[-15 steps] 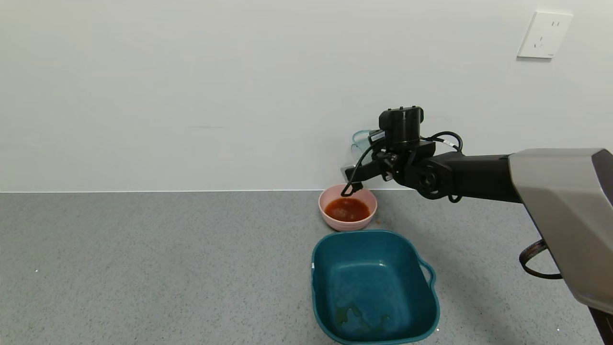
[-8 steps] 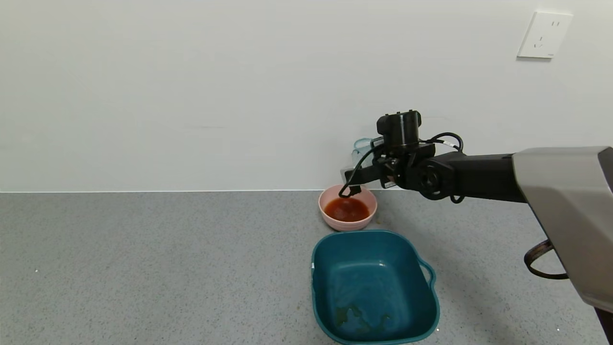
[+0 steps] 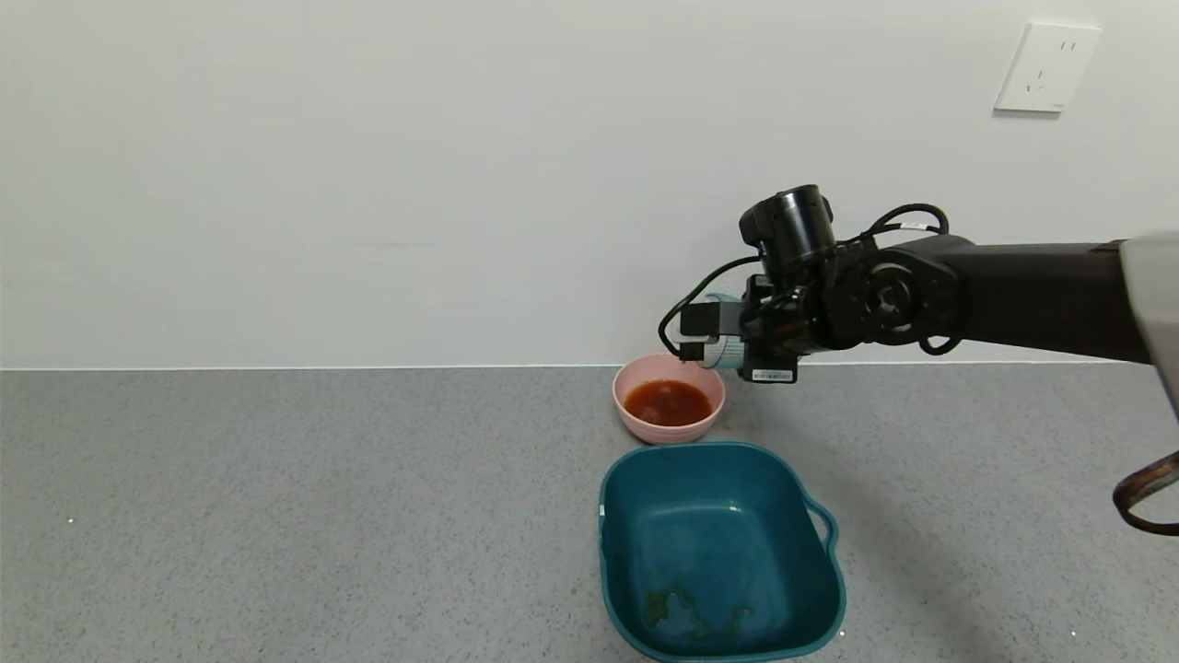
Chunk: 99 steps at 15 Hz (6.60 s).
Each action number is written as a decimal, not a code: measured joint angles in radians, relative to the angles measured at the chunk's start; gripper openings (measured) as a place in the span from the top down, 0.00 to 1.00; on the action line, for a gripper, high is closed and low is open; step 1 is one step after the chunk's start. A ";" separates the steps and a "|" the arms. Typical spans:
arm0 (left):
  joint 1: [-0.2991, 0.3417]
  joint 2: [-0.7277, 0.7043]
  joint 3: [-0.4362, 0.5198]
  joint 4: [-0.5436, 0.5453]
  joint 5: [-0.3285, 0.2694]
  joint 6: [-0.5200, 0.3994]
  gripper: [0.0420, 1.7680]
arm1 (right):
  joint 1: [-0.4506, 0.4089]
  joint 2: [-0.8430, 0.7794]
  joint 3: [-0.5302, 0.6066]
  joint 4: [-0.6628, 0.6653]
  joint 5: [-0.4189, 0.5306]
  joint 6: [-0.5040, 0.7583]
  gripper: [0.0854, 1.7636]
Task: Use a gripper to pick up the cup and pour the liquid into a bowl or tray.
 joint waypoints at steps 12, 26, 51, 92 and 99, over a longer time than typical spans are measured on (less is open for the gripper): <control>0.000 0.000 0.000 0.000 0.005 -0.013 0.03 | -0.105 -0.137 0.013 0.230 0.251 0.663 0.25; 0.000 0.000 0.000 0.000 0.006 -0.015 0.03 | -0.257 -0.290 0.563 -0.468 0.328 1.060 0.25; 0.000 0.000 0.000 0.000 0.006 -0.015 0.03 | -0.373 0.091 1.086 -1.619 0.129 1.261 0.25; 0.000 0.000 0.000 0.000 0.006 -0.015 0.03 | -0.411 -1.716 1.287 -0.034 0.040 1.122 0.04; 0.000 0.000 0.000 0.000 0.006 -0.015 0.03 | -0.495 -2.021 1.426 -0.053 0.299 1.206 0.04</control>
